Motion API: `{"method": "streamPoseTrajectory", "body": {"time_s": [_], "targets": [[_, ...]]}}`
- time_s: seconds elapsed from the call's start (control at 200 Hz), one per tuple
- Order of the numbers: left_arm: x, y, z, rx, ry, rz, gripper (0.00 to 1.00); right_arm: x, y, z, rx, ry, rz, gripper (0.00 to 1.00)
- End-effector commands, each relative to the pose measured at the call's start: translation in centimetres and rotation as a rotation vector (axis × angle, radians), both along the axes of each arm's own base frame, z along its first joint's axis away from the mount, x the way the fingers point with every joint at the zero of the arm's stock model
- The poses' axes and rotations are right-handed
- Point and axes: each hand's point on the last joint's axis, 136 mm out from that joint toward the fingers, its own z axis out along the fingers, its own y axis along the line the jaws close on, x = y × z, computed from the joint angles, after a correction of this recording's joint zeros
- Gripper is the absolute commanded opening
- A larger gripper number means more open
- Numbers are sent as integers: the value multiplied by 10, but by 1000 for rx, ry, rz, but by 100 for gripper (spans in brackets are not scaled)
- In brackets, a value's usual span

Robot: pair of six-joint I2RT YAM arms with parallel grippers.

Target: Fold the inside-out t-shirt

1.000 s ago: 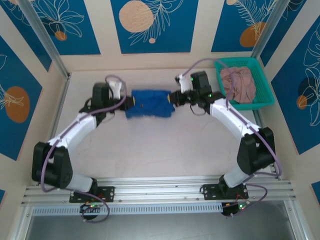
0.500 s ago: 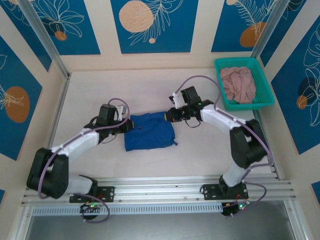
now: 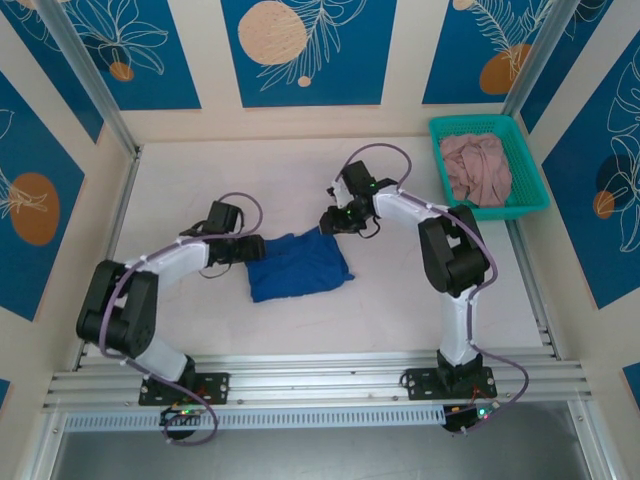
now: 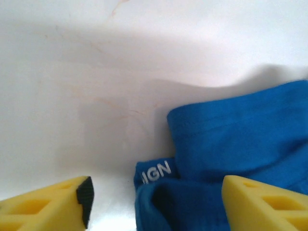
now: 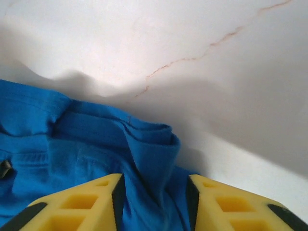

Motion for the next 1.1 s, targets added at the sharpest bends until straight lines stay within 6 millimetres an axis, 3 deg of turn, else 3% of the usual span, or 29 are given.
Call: {"method": "streamPoseTrajectory", "body": {"time_s": [0.0,0.16,0.345,0.42,0.54,0.69,0.75,0.89,1.095], "targets": [[-16,7,16,-13,-16,-2,90,-5,-12,45,9,-77,-8,55],[-45,-25,-3,-224,91,-61,94,-23,-19,57,36,-92,-13,63],[-47,-49,-18,-324,145,-103,86,-33,-20,60,57,-87,-10,64],[-47,-59,-22,-354,156,-118,74,-34,-20,59,59,-85,-12,64],[-36,-57,-33,-323,143,-93,43,-35,-20,60,64,-93,-15,64],[-11,-24,-48,-150,158,-47,9,-34,-21,68,67,-109,-17,64],[1,-5,-48,-78,162,-32,1,-34,-22,74,73,-119,-20,64],[32,58,-29,227,161,-49,0,-41,-21,86,99,-125,-21,64],[80,173,-10,705,245,-34,0,-51,-19,92,130,-100,-4,64]]}}
